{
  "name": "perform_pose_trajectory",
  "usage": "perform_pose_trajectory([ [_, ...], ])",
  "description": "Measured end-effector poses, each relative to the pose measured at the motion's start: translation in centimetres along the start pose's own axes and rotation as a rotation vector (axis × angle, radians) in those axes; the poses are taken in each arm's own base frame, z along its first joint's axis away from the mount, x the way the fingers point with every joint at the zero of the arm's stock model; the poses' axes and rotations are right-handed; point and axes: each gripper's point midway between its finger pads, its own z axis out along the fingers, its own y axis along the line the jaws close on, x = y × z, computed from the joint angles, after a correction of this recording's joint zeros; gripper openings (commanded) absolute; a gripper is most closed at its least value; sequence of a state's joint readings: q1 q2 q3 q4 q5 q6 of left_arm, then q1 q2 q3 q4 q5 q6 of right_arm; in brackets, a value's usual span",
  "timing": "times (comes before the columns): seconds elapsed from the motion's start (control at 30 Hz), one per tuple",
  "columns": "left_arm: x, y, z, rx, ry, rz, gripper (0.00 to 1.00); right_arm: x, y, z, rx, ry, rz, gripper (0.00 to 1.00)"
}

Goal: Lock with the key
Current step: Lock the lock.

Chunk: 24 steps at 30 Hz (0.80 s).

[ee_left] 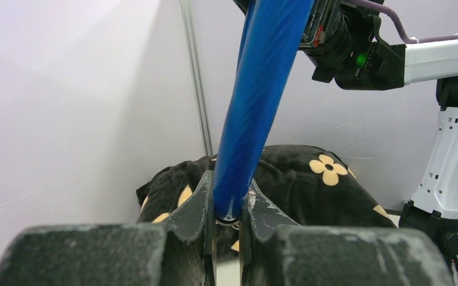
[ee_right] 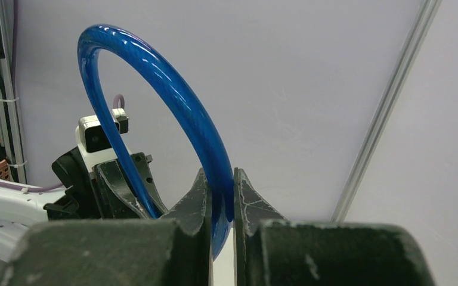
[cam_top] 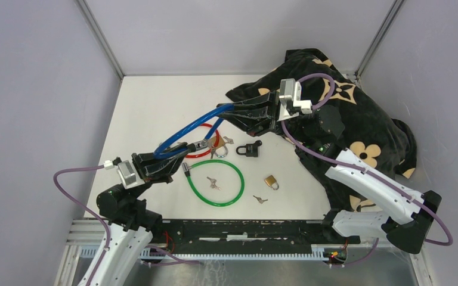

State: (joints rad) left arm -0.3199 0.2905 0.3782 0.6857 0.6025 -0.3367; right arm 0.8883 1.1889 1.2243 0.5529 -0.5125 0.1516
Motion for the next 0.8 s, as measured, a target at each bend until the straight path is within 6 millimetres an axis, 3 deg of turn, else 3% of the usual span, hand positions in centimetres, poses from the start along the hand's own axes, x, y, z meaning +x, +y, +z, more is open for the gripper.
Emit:
perform_pose_trajectory([
  [0.5, -0.1, 0.0, 0.0, -0.005, -0.004, 0.002, 0.02, 0.9, -0.1, 0.6, -0.007, -0.004, 0.016, 0.00],
  [0.8, -0.7, 1.3, -0.1, -0.083, -0.032, -0.015, 0.02, 1.5, 0.1, 0.9, -0.013, -0.016, 0.054, 0.00],
])
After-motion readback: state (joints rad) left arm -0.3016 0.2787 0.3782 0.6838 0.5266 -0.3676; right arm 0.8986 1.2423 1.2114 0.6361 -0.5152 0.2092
